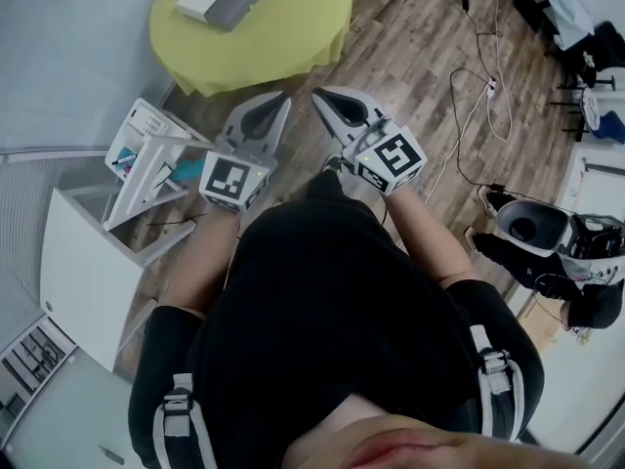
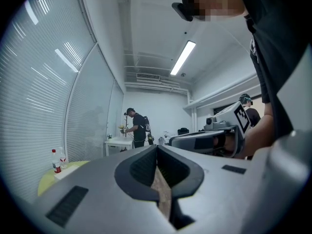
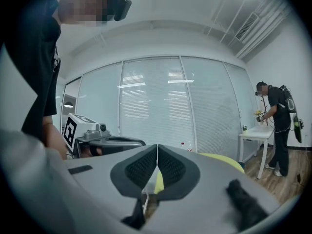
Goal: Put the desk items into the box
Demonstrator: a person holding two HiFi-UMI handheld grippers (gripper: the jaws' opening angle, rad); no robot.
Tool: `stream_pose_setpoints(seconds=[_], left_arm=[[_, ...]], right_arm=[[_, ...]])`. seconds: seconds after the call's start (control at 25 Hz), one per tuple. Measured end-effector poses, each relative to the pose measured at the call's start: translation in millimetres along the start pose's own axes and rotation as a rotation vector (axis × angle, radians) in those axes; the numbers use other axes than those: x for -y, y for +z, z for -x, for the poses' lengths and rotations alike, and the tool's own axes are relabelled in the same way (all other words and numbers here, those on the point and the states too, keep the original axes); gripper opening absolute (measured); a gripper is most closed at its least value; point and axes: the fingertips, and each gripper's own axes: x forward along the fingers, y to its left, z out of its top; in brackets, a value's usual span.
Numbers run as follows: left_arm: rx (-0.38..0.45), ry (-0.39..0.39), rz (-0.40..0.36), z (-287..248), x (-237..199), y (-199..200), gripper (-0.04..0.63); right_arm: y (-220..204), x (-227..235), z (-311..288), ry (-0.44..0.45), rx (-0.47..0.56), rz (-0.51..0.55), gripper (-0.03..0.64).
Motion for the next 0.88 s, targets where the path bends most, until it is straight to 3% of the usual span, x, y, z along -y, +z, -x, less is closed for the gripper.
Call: stream_pose_setpoints(seconds=[0.56, 0.88], left_arm=[[-0.017, 0.079, 0.013, -133.9, -5.0, 11.4, 0.012], [-0.034, 0.127, 0.020, -180.8, -13.6, 11.7, 0.012]], right_arm=[[12.8, 132.7, 11.7, 0.080, 0.001, -0.007, 0.018], [15.9, 184.2, 9.3, 0.097, 0.001, -0.016, 0.018]])
